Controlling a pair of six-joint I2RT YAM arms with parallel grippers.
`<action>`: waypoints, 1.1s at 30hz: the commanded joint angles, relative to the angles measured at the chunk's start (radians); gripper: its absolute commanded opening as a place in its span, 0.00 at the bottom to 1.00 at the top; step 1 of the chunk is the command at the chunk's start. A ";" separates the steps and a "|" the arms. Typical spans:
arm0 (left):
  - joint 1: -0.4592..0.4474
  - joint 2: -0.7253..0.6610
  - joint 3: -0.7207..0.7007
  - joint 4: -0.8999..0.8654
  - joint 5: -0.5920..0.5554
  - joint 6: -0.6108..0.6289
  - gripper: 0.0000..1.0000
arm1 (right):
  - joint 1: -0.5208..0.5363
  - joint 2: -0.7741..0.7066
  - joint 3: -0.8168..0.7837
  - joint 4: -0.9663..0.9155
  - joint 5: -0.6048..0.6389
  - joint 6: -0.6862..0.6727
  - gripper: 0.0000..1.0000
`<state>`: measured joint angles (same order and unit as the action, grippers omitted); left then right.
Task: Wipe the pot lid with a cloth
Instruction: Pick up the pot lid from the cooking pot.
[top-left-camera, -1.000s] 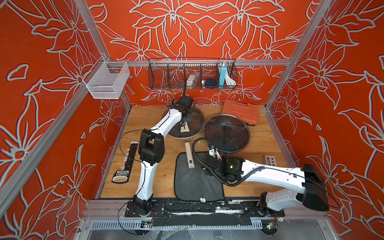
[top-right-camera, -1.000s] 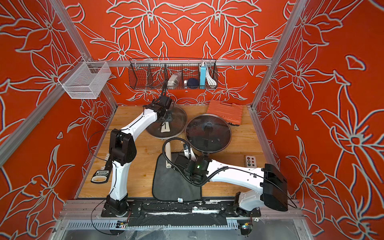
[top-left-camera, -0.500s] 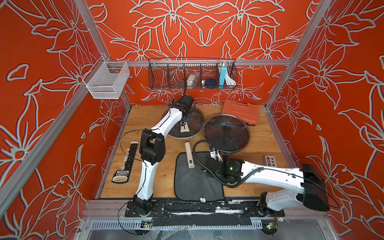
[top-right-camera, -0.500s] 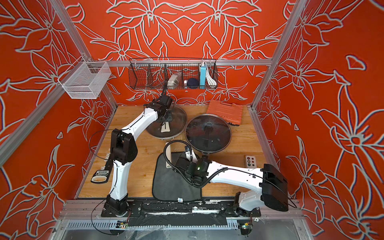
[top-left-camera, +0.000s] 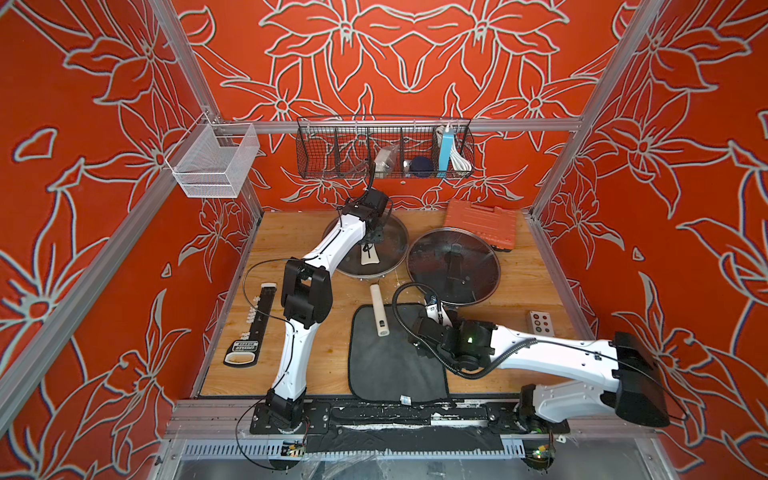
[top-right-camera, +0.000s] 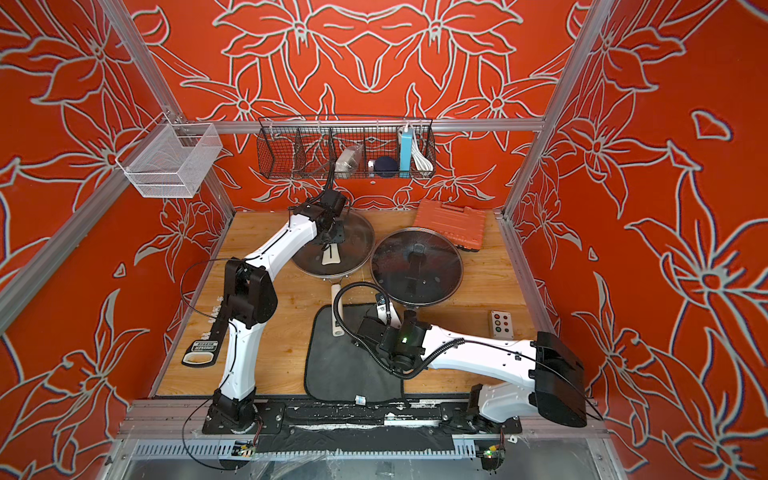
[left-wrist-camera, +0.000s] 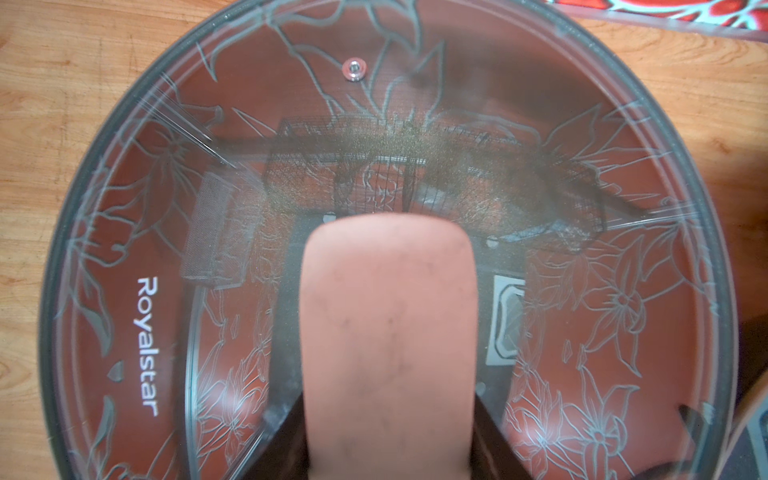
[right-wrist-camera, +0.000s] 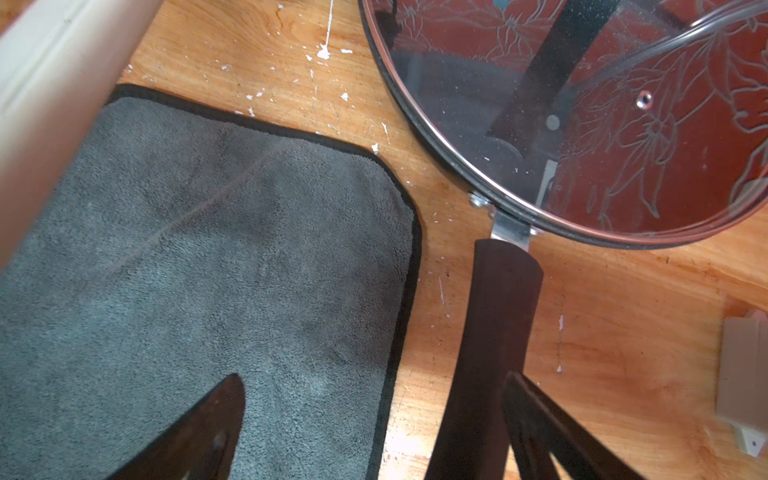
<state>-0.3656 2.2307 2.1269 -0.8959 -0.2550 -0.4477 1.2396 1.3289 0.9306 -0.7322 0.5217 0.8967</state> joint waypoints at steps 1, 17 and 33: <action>-0.010 0.023 -0.009 -0.084 0.049 -0.007 0.00 | 0.009 -0.024 -0.025 -0.013 0.020 0.041 0.97; -0.013 -0.195 0.051 -0.031 0.088 0.157 0.00 | 0.009 0.022 -0.044 0.044 -0.004 0.036 0.98; -0.013 -0.623 -0.180 0.117 0.103 0.244 0.00 | 0.054 0.136 0.026 0.043 -0.013 0.040 0.97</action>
<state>-0.3847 1.6939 1.9491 -0.9310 -0.1143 -0.2440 1.2774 1.4555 0.9176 -0.6529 0.5045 0.9005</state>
